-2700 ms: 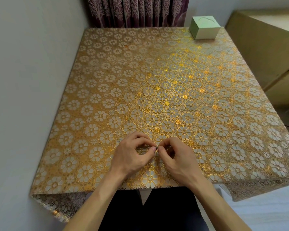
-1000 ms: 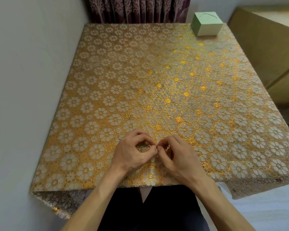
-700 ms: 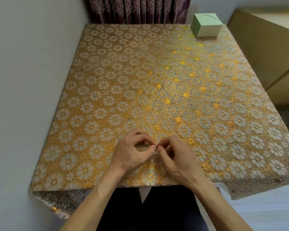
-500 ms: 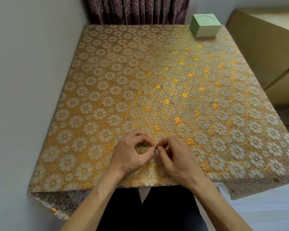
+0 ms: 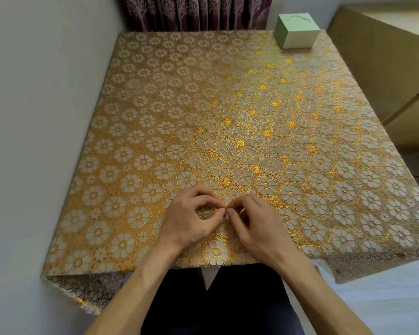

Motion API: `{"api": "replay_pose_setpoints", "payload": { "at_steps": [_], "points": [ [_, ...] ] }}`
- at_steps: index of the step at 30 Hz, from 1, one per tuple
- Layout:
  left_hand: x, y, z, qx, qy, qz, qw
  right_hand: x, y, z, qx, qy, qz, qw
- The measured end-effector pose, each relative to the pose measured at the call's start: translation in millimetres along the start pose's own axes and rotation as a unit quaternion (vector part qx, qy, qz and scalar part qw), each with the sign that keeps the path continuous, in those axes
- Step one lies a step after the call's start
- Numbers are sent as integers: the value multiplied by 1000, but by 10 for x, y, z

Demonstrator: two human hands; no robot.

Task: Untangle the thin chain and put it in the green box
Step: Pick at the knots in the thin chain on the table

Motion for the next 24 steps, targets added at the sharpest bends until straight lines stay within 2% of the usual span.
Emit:
{"api": "replay_pose_setpoints", "payload": {
  "at_steps": [9, 24],
  "points": [
    [20, 16, 5, 20, 0, -43, 999, 28, -1, 15, 3, 9, 6, 1000],
    [24, -11, -7, -8, -8, -4, 1000, 41, -14, 20, 2, 9, 7, 1000]
  ]
}}
Point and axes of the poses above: each hand's wrist, its own z-axis away from the middle knuckle, its own x-axis out of the palm, y = z × x, the point moved 2 cm from there along -z, towards the middle knuckle, and after that the axes turned 14 degrees about -z, right-handed, at the moved point
